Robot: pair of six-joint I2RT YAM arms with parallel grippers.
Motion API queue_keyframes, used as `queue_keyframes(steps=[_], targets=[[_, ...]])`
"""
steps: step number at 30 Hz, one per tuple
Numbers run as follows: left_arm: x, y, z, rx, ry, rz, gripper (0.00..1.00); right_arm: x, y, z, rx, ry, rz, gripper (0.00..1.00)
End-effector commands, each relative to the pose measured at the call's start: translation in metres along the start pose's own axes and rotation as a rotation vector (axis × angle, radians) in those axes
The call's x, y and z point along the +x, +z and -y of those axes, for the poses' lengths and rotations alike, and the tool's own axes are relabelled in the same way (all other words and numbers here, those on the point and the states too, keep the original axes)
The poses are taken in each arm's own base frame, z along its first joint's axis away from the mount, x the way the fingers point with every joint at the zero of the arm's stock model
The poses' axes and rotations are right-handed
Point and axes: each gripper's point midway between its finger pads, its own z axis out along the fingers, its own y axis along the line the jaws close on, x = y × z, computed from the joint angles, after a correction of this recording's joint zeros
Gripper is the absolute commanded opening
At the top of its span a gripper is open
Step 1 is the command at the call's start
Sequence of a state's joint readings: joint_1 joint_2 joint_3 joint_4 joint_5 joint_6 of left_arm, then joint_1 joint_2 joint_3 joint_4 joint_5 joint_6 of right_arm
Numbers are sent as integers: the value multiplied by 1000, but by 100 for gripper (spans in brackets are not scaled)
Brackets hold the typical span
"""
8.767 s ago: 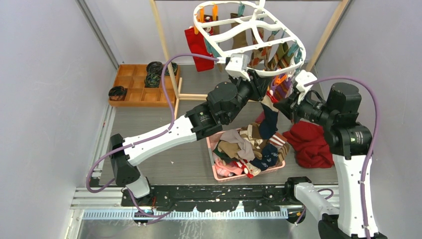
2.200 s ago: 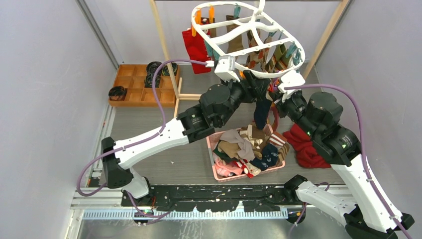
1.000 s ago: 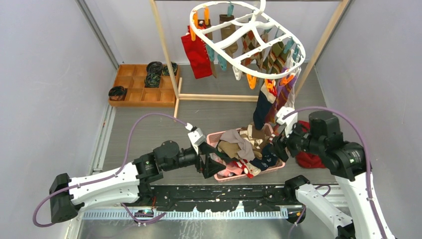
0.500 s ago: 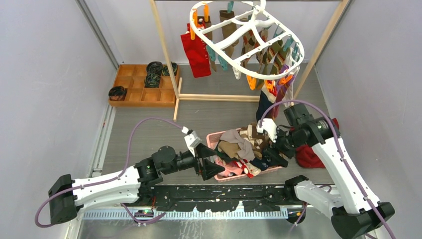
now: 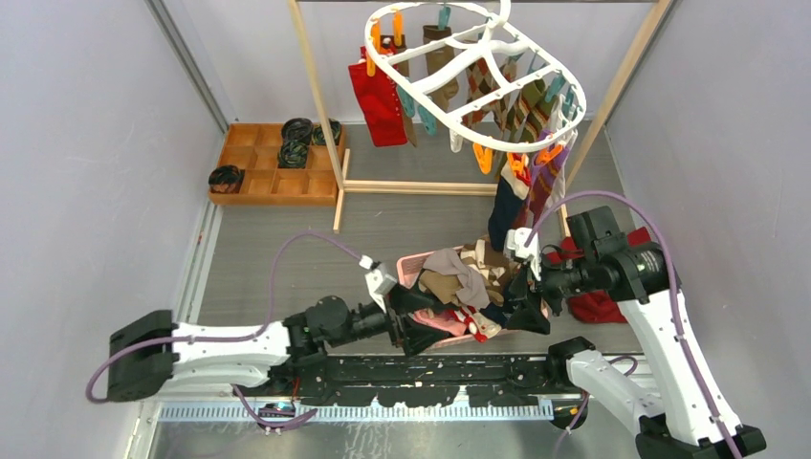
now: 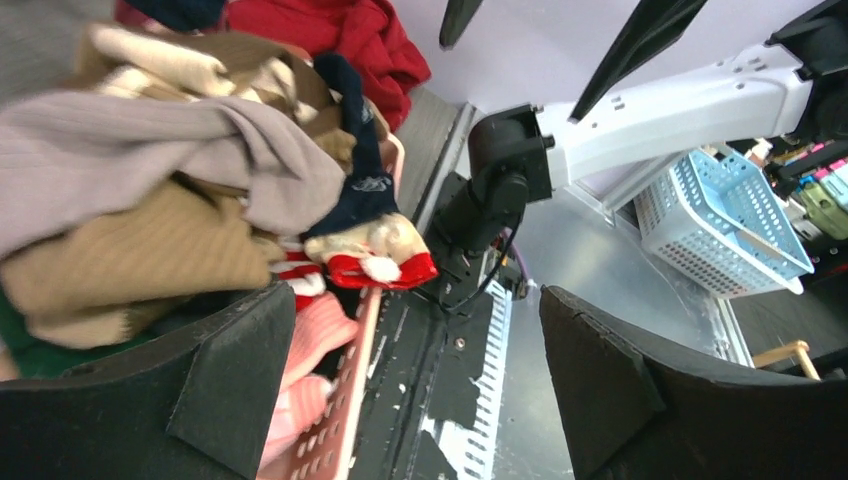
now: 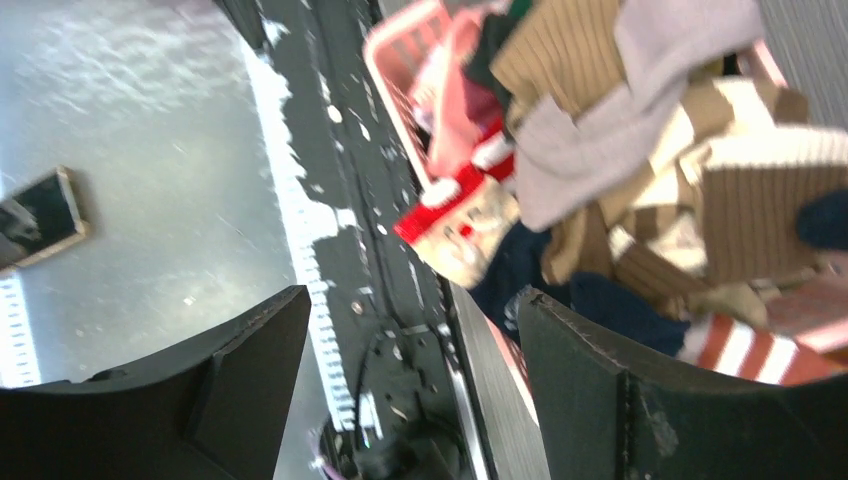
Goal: Clip the socks to the hanger
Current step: Pick up the sock from the bin.
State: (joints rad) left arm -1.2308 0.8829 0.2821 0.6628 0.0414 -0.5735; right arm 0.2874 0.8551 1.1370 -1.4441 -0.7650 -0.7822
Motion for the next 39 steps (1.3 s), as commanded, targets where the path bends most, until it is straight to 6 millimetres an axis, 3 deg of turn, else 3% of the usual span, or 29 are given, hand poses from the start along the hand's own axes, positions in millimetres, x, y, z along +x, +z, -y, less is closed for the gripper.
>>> queue_keyframes(steps=[1,6,7,10,15,20,27,39], targets=[[-28,26,30,63,63,207,96,-51,-10,-33,-147,17,258,82],[-25,70,33,57,27,319,100,-105,-35,-44,-207,90,468,84],[-22,83,33,48,4,317,100,-120,-43,-45,-217,108,518,96],[-2,119,37,41,-14,290,100,-170,-69,-27,-139,254,632,100],[-7,161,54,84,-79,323,100,-214,-95,-9,-104,460,799,100],[-20,186,75,154,-162,357,100,-213,-90,20,-31,634,856,100],[-19,197,85,214,-183,343,100,-214,-96,29,45,635,892,100],[-26,223,94,216,-274,313,100,-234,-119,17,12,629,951,100]])
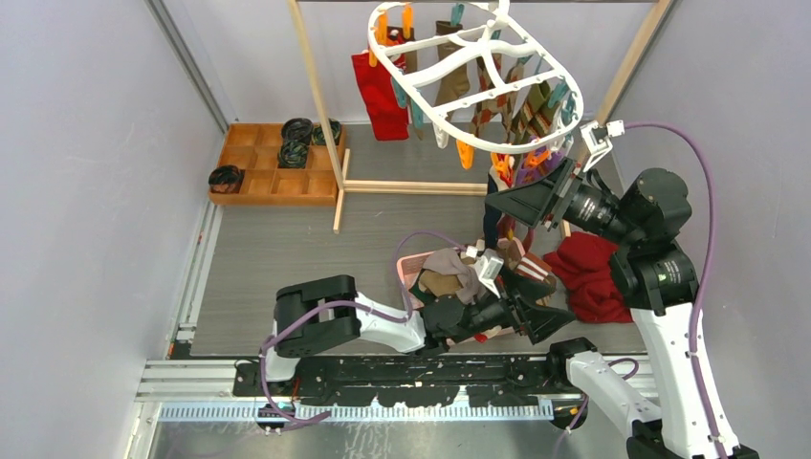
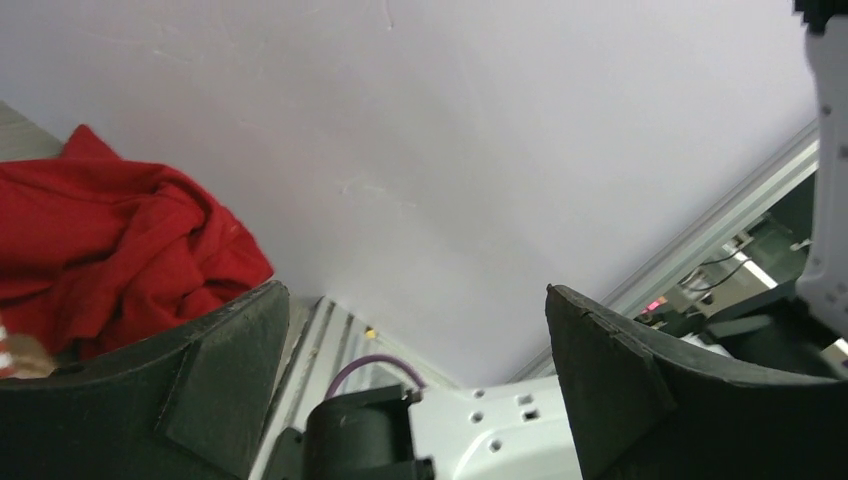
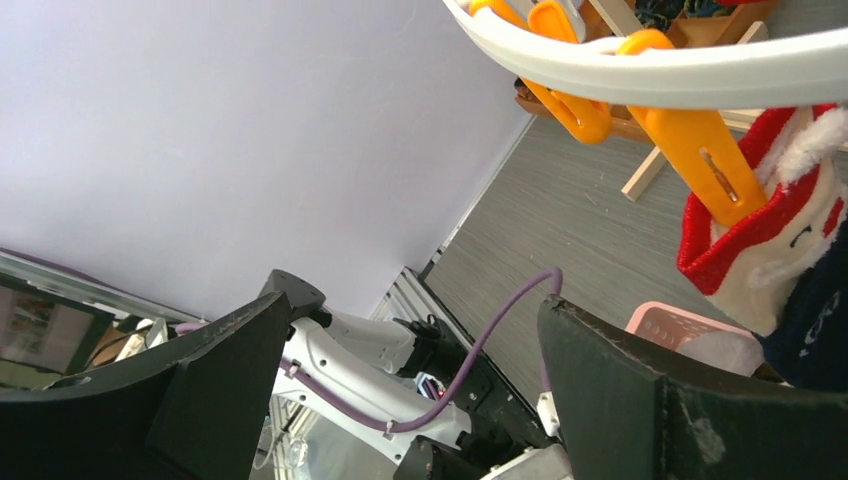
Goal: Clip the socks to the hanger
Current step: Pick up the sock from the bin.
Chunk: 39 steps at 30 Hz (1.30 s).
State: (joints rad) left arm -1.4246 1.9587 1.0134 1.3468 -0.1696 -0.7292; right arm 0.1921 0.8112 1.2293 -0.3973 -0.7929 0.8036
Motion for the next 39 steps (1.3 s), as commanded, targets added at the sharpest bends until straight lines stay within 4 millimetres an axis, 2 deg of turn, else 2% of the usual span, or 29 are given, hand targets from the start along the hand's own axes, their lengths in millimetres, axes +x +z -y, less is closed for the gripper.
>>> queue_keyframes(steps=[1,8,12,19,25,30,35,39], targets=[[-14,20,18,33,-64,20,100,-20,-7,-32,-70,-41,58,100],[-23,25,15,35,-175,69,100,-26,-15,-49,-118,-87,81,100],[-21,27,8,20,-237,78,100,-25,-18,-48,-108,-103,79,100],[-24,26,7,27,-278,105,100,-24,-27,-59,-136,-154,125,100],[-25,28,1,30,-351,130,100,-30,-15,-44,-84,-90,81,100],[-33,32,8,51,-321,123,100,-33,-18,-55,-109,-119,95,100],[-27,36,16,79,-310,80,100,-26,-34,-70,-126,-180,140,100],[-23,35,18,83,-313,76,100,-22,-39,-72,-121,-188,142,100]])
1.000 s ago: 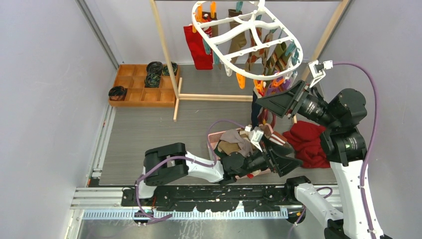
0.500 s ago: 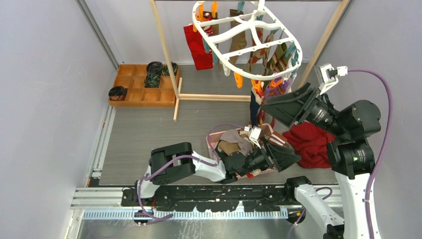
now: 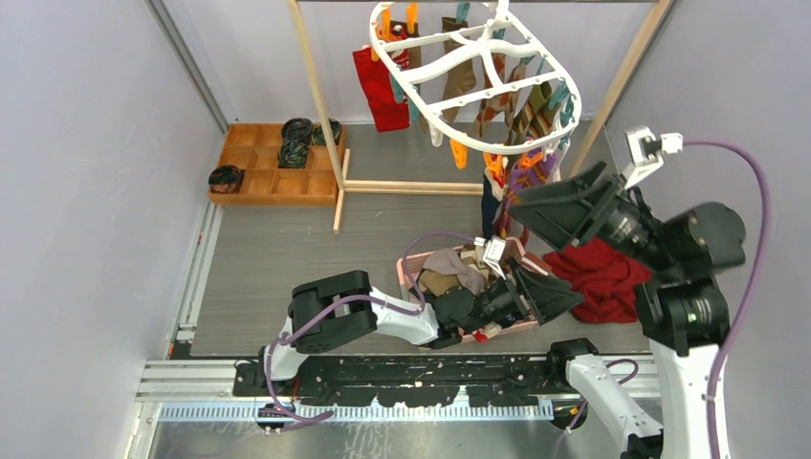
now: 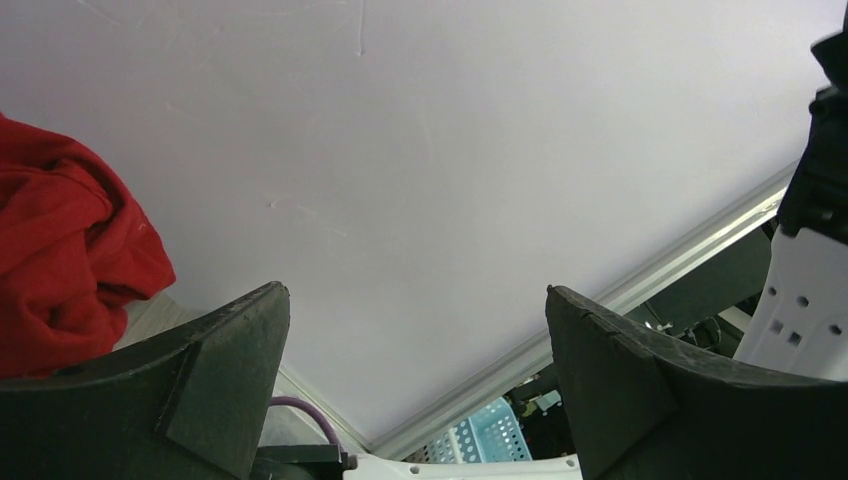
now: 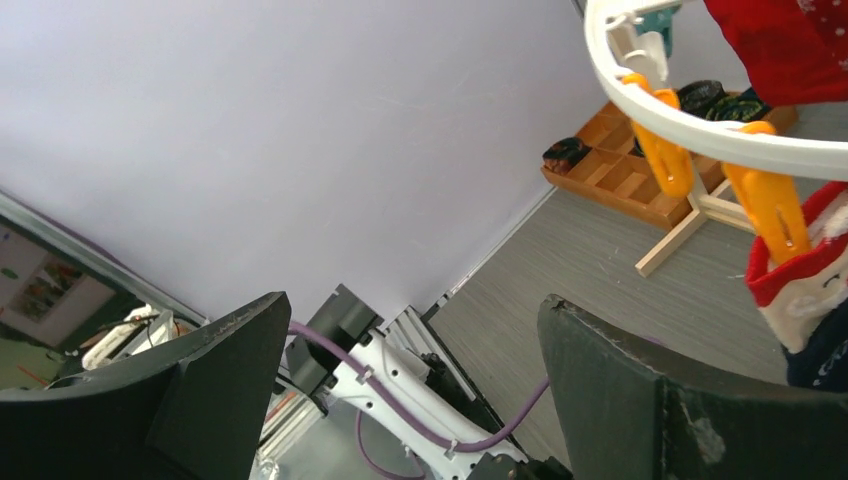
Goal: Clip the socks to the hanger
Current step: Pick up the sock from the bin.
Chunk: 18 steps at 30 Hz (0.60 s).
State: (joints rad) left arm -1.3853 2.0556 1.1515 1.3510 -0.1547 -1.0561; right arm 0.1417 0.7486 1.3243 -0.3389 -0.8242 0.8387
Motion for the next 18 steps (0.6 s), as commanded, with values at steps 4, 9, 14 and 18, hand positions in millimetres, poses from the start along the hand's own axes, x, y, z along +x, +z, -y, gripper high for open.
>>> queue_keyframes(steps=[4,9,14,18], targets=[[-7,-2,19,44,18,15,100,-1,-7,-11,-33,-32,45,100],[-5,-10,13,28,50,-9,100,8,-12,-8,-58,-32,80,100],[-2,-16,9,46,54,-10,100,14,-20,1,-14,-51,114,100],[4,-24,33,166,187,-108,100,19,-21,9,43,2,83,100]])
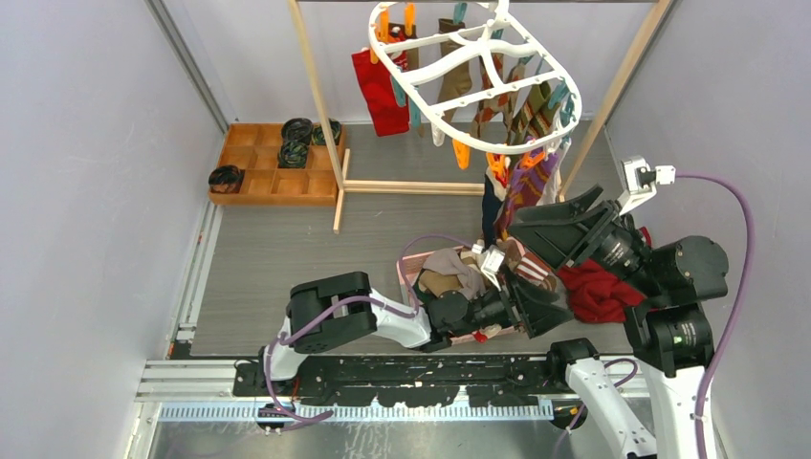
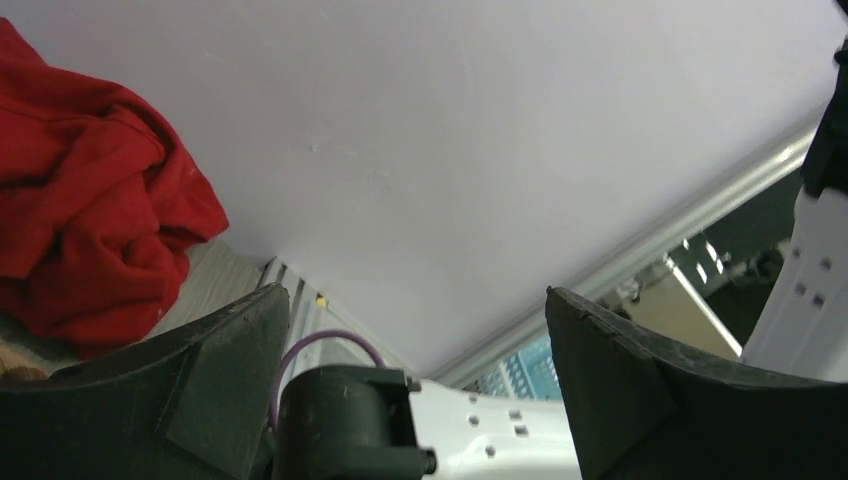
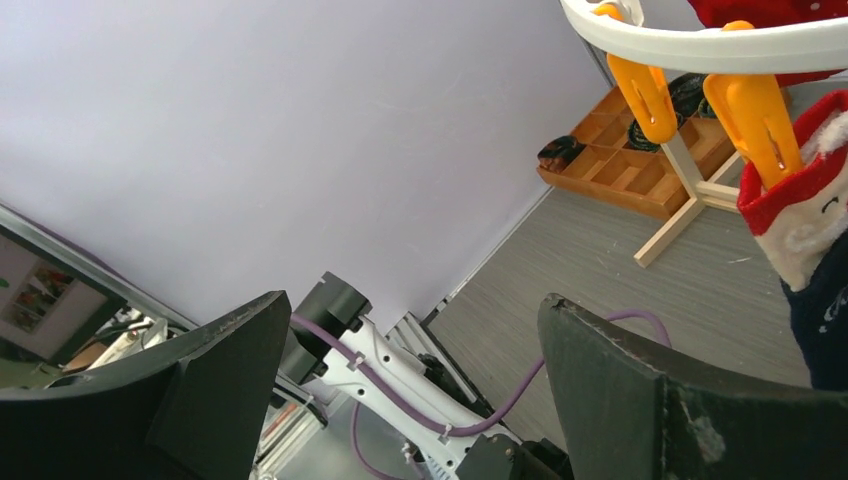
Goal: Clip the socks to the hanger
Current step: Pick up the sock from the bin.
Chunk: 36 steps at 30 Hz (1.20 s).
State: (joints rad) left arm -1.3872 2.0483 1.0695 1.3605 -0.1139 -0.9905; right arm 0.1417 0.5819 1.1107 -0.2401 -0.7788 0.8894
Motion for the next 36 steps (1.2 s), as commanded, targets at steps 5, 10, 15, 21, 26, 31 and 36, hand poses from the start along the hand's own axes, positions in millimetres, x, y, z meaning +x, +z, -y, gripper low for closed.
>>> queue_keyframes(steps=[5,10,15,21,26,31,36], targets=[[-12,-43,44,160,185,-89,100,9,-9,7,124,-8,-106,100],[-24,-92,33,67,286,-101,100,11,-42,44,396,-182,-69,100],[-48,-134,14,-186,441,-204,100,40,-88,98,693,-257,-239,100],[-81,-191,2,-392,598,-296,100,62,-119,132,850,-301,-327,97],[-106,-224,-1,-467,642,-259,100,67,-107,154,885,-244,-437,79],[-128,-248,-5,-512,659,-165,100,64,-111,190,1057,-303,-588,82],[-144,-265,-4,-525,671,-82,100,89,-89,213,1033,-306,-731,84]])
